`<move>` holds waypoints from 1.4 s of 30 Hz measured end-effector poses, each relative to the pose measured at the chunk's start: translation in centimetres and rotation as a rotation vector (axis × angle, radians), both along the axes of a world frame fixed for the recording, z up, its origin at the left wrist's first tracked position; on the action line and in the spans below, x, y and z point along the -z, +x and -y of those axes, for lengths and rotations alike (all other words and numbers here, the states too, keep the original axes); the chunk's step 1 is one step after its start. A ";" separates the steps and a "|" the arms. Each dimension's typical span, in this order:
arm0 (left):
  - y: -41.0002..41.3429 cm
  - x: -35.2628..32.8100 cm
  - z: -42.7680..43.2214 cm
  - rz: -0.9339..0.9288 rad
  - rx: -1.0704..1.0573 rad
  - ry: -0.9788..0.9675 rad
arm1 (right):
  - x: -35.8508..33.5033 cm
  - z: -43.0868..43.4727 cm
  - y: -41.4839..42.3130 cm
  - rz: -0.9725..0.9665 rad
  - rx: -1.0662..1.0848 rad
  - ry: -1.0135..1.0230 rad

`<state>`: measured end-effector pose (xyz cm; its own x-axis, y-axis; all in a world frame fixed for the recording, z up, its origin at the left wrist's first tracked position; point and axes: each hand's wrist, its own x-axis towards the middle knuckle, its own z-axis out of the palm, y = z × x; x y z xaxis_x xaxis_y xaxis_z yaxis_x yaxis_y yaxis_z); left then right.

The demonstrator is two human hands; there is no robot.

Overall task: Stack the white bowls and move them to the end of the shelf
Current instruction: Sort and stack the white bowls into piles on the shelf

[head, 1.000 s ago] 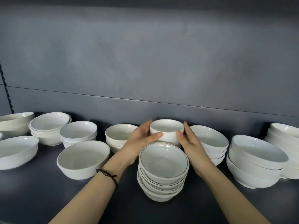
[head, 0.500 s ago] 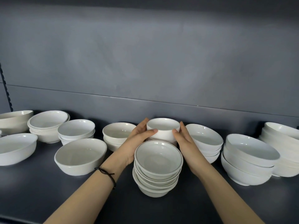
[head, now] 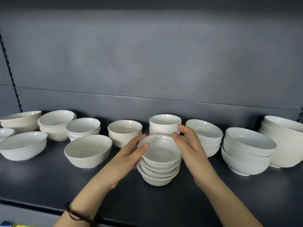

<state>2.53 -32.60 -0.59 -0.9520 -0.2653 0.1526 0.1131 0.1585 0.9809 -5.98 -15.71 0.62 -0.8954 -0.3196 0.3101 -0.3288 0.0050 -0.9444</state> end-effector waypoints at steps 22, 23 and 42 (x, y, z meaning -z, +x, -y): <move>-2.9 1.1 -6.3 -0.072 0.078 -0.062 | 0.5 -6.2 -2.0 -0.090 0.035 0.230; -3.0 1.1 -6.2 -0.068 0.104 -0.057 | 0.5 -6.5 -2.2 -0.120 0.048 0.251; 5.6 -2.5 7.5 -0.028 -0.559 -1.391 | -2.6 3.0 2.5 -0.960 -0.186 0.880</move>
